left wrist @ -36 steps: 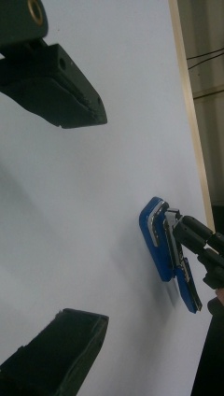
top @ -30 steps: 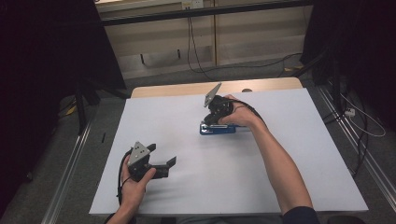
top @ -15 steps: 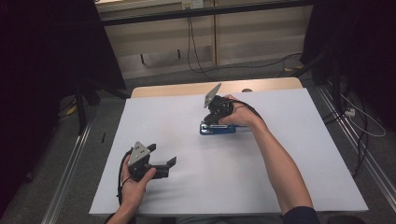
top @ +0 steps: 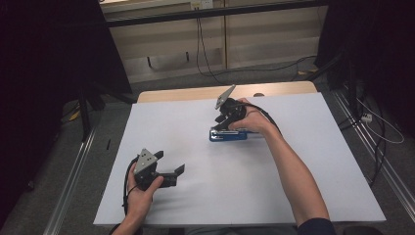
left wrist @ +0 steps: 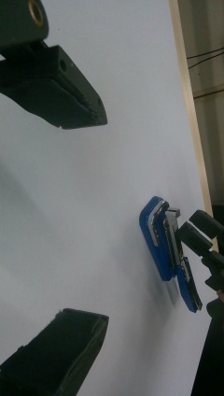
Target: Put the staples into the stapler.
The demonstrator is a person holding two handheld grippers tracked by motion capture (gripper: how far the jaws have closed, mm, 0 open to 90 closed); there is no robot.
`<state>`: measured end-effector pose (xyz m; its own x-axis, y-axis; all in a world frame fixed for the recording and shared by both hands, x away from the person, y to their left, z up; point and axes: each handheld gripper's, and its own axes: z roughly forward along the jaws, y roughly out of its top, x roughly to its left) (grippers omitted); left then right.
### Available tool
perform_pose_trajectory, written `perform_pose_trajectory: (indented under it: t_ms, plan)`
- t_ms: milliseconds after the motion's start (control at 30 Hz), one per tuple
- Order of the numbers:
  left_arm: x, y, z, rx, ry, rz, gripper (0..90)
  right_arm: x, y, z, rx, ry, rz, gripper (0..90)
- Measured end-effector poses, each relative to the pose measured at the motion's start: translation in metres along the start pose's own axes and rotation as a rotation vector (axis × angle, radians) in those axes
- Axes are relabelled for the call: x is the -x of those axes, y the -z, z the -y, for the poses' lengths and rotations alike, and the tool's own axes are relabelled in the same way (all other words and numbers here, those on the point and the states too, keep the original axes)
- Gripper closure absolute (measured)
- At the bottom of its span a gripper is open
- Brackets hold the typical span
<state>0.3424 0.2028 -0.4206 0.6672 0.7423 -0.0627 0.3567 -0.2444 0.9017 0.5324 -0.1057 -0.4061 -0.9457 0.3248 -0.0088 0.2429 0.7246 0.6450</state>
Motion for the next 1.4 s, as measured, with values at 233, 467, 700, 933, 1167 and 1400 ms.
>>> perform_pose_trajectory:
  t_ms: [233, 467, 700, 933, 1167, 1400]
  plan:
    - [0.000, -0.001, 0.000, -0.004, 0.000, -0.005, 5.2, -0.004, 0.005, 0.006, 0.042, -0.072, 0.057, 36.8]
    - [0.000, -0.002, 0.000, -0.007, 0.003, -0.009, 5.1, -0.007, 0.015, 0.016, 0.103, -0.147, 0.136, 19.9]
    - [-0.001, -0.002, 0.000, -0.008, 0.002, -0.020, 5.0, -0.013, 0.021, 0.023, 0.152, -0.218, 0.181, 15.9]
    - [-0.001, -0.003, 0.000, -0.011, 0.001, -0.031, 4.9, -0.022, 0.023, 0.033, 0.181, -0.289, 0.194, 11.2]
    - [-0.001, -0.002, 0.000, -0.005, 0.004, -0.026, 4.9, -0.029, 0.029, 0.044, 0.222, -0.366, 0.242, 5.4]
    - [-0.002, -0.004, 0.001, -0.007, 0.013, -0.029, 4.9, -0.035, 0.039, 0.057, 0.257, -0.403, 0.299, 5.4]
